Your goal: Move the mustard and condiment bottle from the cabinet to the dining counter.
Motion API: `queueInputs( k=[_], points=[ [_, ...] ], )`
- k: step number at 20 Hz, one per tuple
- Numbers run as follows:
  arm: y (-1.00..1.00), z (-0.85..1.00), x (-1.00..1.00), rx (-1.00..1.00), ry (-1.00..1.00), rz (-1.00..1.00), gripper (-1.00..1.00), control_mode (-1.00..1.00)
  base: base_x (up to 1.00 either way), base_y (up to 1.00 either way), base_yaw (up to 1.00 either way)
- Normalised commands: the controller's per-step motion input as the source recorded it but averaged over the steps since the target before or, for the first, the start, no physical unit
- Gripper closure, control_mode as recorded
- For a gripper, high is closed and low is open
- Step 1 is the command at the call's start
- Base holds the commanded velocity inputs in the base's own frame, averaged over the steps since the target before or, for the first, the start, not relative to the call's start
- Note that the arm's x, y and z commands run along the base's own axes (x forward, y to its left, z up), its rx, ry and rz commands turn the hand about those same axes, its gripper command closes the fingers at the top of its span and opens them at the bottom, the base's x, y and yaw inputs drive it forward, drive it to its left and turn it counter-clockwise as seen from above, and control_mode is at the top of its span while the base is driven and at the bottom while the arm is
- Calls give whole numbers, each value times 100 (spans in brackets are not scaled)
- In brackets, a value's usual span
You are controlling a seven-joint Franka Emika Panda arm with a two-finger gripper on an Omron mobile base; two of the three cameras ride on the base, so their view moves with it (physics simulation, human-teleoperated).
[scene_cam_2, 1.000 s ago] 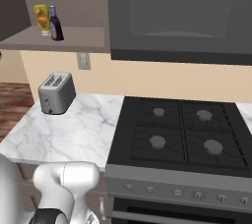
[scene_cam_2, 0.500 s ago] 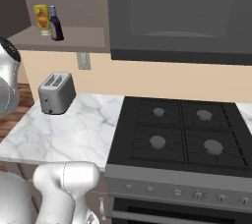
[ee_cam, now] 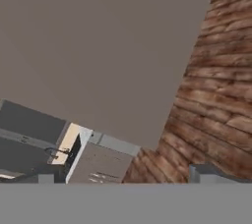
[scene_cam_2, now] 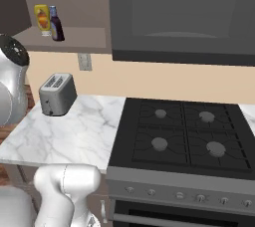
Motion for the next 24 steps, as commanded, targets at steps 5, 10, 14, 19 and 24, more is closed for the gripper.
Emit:
queueInputs(
  k=[5, 10, 14, 19, 24],
  points=[
    [0, 8, 55, -10, -10, -31, -100, -100, 0, 0, 0],
    [-6, 0, 66, -10, -8, -29, -100, -100, 0, 0, 0],
    [-18, 0, 66, -10, -7, -14, -100, -100, 0, 0, 0],
    [-22, 0, 57, -11, -8, -1, -100, -100, 0, 0, 0],
    [-17, 0, 43, -11, -17, 0, -100, -100, 0, 0, 0]
  ],
)
